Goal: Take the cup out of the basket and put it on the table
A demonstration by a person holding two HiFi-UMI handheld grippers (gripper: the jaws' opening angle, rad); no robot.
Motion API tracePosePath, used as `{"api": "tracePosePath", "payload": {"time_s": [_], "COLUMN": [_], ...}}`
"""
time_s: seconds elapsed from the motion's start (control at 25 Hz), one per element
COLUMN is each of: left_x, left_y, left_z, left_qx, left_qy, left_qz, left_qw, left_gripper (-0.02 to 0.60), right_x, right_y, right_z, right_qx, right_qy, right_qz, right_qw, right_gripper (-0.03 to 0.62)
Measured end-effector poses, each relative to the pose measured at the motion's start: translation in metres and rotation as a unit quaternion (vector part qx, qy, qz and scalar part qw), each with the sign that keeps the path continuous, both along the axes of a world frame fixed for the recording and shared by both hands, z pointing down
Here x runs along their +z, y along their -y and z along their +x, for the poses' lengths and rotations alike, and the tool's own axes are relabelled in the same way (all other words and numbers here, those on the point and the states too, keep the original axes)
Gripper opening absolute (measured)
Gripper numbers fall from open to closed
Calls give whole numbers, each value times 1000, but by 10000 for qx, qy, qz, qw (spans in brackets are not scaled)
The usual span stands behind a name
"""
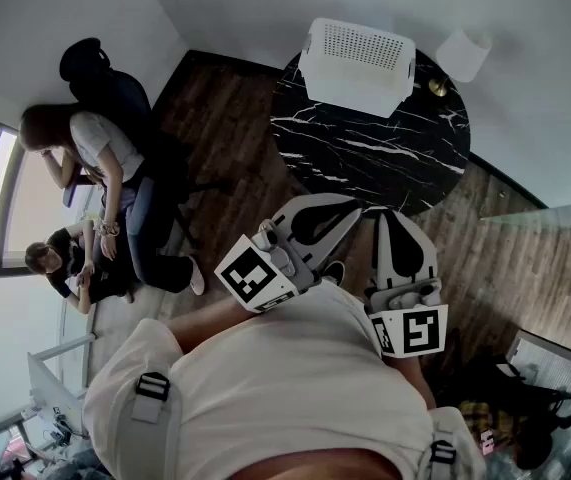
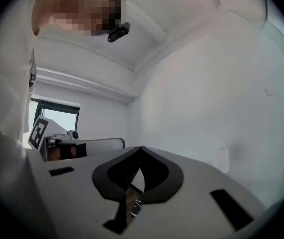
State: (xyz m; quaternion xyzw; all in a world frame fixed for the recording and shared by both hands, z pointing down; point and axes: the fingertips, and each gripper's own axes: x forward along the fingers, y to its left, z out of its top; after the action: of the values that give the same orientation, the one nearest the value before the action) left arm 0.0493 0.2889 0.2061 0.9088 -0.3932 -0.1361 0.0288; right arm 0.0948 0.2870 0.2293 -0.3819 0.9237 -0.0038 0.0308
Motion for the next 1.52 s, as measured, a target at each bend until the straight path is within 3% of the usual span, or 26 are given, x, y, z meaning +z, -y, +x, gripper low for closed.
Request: {"api": "tracePosePath", "payload": {"time_s": [0.84, 1.16, 1.52], "left_x": [30, 30, 25], "left_y": [16, 52, 137], "left_z": [61, 39, -29], "left_qx": [-315, -530, -424], "left_qy": [104, 43, -163], "left_qz": [-428, -432, -336], "left_qw": [9985, 9977, 9984], "left_gripper": [6, 6, 6], "right_x": [26, 31, 26], "right_y": [12, 49, 132], "right_z": [67, 48, -18], "right_qx": [-167, -347, -201], "right_qy": [313, 239, 23], "right_qz": [-368, -477, -426], "right_qw": [9987, 9980, 9989], "right_gripper": [9, 9, 9]}}
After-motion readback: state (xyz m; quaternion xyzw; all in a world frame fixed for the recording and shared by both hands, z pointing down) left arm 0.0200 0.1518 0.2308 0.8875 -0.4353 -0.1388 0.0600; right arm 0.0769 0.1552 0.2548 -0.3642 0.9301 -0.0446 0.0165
